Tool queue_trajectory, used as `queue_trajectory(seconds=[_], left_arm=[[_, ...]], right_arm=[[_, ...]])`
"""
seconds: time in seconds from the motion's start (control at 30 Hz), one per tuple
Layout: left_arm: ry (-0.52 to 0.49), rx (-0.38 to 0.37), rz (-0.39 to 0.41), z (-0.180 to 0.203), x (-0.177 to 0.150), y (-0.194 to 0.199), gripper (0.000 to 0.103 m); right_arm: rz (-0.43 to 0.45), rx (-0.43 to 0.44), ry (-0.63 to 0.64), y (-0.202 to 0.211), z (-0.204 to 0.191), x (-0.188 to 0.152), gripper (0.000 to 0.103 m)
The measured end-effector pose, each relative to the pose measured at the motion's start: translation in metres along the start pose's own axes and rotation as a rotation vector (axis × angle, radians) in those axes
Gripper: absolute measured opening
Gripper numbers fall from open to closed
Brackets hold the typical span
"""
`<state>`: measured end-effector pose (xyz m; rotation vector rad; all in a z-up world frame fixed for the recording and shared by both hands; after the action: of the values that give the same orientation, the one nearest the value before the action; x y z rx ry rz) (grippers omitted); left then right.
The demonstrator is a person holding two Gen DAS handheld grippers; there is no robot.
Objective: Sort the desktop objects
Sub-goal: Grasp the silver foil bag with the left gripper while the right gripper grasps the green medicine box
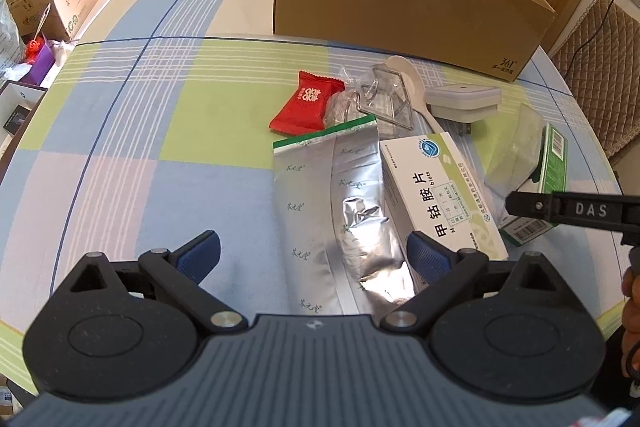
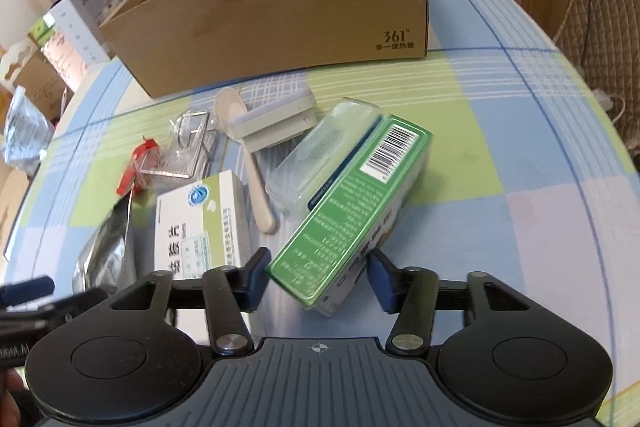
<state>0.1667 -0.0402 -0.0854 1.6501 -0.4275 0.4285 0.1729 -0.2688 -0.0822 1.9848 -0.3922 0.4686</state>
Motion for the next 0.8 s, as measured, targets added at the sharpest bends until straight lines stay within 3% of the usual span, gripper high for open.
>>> queue_trajectory(seconds=[0.17,0.5,0.57,0.7,0.8], left_arm=[[-0.006,-0.002,-0.005,0.001,-0.002,0.000,0.098],[-0.036,-0.012,-0.037,0.010,0.002,-0.015,0.096],[-0.055,-0.002,-0.057,0.012,0.002,-0.021,0.085],[-0.079,-0.001,-0.084,0.014,0.002,-0.031,0.078],[-0.095,-0.019,-0.088,0.017,0.001,-0.034,0.062]], right_arm=[[-0.003,-0.084,0.046,0.017,0.005,-0.006,0.030],[0.027,-0.087,0.016,0.023,0.022,-0.006,0.032],[0.024,-0.080,0.020,0.020,0.022,-0.006,0.038],[0.012,-0.074,0.032,0.012,0.023,-0.005,0.041],[-0.003,-0.068,0.048,0.007,0.023,-0.004,0.041]])
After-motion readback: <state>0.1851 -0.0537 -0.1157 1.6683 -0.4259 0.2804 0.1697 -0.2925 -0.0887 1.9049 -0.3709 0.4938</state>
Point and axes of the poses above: each gripper's, at about its wrist camera, not at the fingertips, and y roughly against the way its jaws point, z to its right, x to its top, the point moved 5 cm from there along -y, roughly the way its jaws point, and after that the axes turned 15 degrees about x, right-handed, at the moved point
